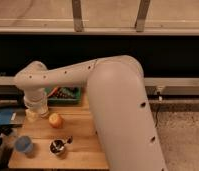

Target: Stack cups into tray

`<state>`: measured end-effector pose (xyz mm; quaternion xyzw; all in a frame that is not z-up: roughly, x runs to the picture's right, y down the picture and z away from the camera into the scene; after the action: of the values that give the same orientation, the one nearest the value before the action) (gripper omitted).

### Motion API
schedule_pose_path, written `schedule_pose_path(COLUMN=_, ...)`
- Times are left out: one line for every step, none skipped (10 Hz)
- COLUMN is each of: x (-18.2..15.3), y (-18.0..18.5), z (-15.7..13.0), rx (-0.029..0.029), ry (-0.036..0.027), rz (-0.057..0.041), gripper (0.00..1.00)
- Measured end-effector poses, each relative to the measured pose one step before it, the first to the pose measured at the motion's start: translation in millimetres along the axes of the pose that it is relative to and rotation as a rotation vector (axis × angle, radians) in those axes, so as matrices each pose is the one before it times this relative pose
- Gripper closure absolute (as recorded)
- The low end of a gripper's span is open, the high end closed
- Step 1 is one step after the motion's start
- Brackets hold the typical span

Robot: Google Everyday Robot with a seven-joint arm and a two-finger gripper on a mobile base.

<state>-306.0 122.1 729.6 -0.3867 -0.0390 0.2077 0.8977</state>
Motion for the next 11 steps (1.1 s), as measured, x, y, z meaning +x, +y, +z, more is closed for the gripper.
schedule_pose_path(x=-6.66, y=14.47, z=1.31, rx=-0.02372, ry=-0.00802, rz=-0.03376, gripper=0.37)
schedule_pose_path(x=-3.57, y=6.99, z=0.29, rx=-0.02087, ry=-0.01409, rz=-0.01446, gripper=0.37)
schedule_pose_path(x=-2.04, y=8.62, z=1.57, rx=-0.03048, ry=-0.01977, rz=-0.01021, gripper=0.37)
schedule_pose_path(x=-1.84, y=8.31, z=4.48, rx=-0.02492, ry=-0.00931, rz=-0.00699, gripper=0.37)
schedule_pose_path(x=-2.42, y=8.08, z=4.84, rx=-0.01811, ry=-0.00835, rz=-0.00852, gripper=0.37)
schedule_pose_path(x=-3.29, y=14.22, z=8.07, rx=-0.02171, ry=-0.00632, rz=-0.01625, gripper=0.37)
schedule_pose_path(x=-1.98, y=8.06, z=4.28, rx=-0.00819, ry=-0.00386, rz=-0.00958, gripper=0.37)
schedule_pose_path(x=-3.58, y=10.02, z=4.03, rx=-0.00792, ry=-0.00553, rz=-0.02024, gripper=0.37)
schedule_pose_path(x=1.1, y=-1.6, z=0.02, rx=0.00192, ry=0.00091, rz=0.00148, gripper=0.37)
schedule_pose_path(x=0.47, y=-1.07, z=-1.01, rx=0.00118, ry=-0.0014, rz=0.00166, gripper=0.37)
schedule_pose_path(x=-1.01, y=1.59, z=0.85, rx=-0.0012, ry=0.00132, rz=-0.00342, gripper=0.37)
